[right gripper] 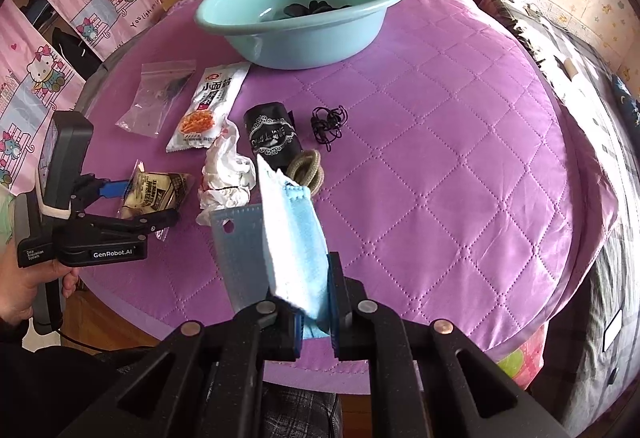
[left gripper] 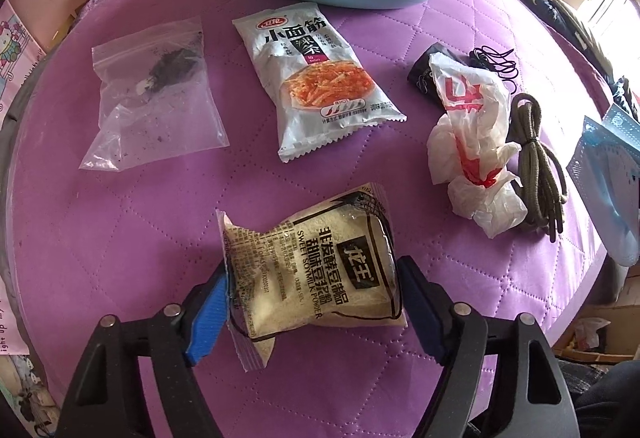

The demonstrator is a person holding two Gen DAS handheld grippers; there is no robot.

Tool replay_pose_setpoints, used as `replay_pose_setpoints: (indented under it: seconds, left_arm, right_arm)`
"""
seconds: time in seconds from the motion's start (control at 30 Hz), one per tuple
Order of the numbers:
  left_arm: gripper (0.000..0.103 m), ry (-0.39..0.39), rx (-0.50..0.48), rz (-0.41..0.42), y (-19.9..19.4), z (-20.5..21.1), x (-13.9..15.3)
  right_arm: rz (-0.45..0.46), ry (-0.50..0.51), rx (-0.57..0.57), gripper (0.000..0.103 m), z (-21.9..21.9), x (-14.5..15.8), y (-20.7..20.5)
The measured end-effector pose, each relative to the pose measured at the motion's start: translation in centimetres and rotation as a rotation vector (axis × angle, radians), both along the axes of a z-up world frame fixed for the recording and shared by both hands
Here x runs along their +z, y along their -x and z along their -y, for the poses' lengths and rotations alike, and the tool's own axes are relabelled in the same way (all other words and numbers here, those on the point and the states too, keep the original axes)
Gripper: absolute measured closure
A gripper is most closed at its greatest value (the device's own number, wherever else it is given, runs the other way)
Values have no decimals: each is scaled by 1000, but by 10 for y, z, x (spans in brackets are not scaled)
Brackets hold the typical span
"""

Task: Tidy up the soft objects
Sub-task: 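Grasp the blue face mask with the right tool while the left tool grasps the gold packet, then carry the mask and gold packet over the teal basin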

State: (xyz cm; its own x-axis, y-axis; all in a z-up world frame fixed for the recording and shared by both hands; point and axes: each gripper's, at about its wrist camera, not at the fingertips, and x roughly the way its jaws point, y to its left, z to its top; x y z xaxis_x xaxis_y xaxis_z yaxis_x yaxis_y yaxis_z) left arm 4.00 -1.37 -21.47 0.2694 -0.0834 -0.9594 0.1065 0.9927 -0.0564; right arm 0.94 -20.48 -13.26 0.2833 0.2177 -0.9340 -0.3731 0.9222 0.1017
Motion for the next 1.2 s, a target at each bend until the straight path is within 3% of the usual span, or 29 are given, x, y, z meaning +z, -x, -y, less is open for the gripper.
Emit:
replay_pose_setpoints:
  seconds: [0.17, 0.37, 0.8, 1.2]
  left_arm:
    - [44, 33, 16, 11, -5, -3, 7]
    - [54, 44, 4, 19, -4, -7, 21]
    - [54, 89, -32, 68, 15, 3, 67]
    - [54, 107, -69, 154, 24, 4, 119]
  right_arm:
    - [5, -13, 11, 94, 0, 3, -9]
    - [3, -25, 28, 94, -3, 0, -17]
    - [11, -37, 64, 94, -12, 1, -26]
    - [67, -52, 79, 94, -15, 25, -35]
